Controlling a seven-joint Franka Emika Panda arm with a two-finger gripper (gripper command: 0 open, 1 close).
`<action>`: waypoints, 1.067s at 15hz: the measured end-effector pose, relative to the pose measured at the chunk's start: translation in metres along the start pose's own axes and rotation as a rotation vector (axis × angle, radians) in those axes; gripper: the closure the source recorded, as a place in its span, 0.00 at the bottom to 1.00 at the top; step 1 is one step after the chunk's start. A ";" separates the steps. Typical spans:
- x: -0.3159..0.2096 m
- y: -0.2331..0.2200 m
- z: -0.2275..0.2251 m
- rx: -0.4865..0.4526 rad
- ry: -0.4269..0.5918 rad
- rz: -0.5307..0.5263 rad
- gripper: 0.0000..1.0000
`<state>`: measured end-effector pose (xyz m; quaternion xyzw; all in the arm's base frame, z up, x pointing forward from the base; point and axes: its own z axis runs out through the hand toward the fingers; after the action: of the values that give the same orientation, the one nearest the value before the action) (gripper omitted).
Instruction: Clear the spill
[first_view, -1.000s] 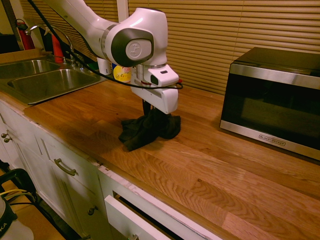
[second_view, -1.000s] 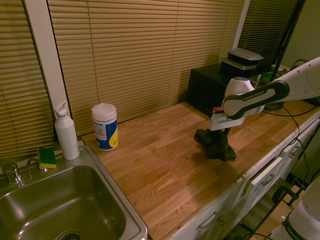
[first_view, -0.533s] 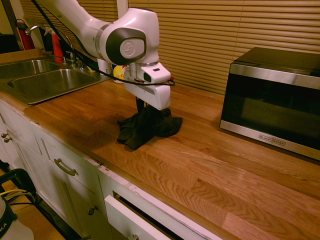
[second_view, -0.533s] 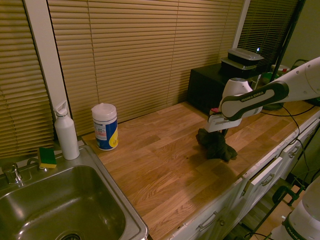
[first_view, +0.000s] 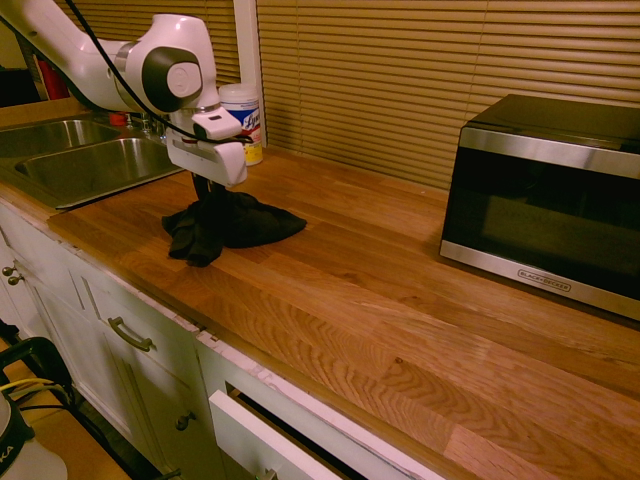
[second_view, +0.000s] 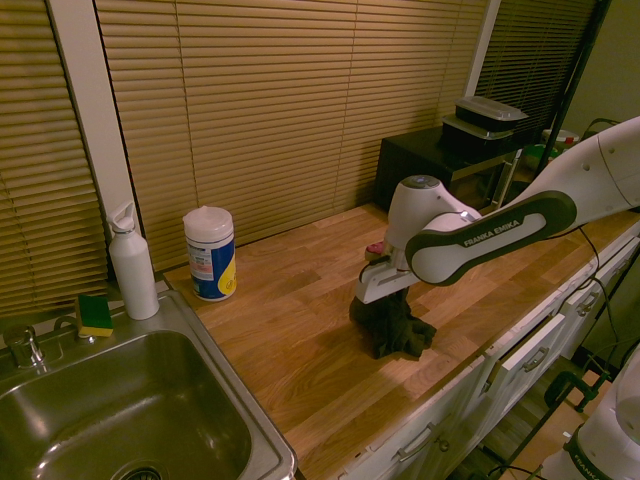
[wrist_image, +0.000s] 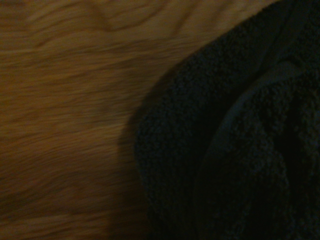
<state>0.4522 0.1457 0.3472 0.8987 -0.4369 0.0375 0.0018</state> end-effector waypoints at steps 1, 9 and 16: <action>-0.017 -0.012 -0.001 0.003 0.002 -0.013 1.00; -0.111 -0.115 -0.002 -0.002 0.007 -0.089 1.00; -0.139 -0.162 0.000 -0.019 0.008 -0.123 0.00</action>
<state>0.4940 0.3549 0.3428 0.9236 -0.3813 0.0368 0.0145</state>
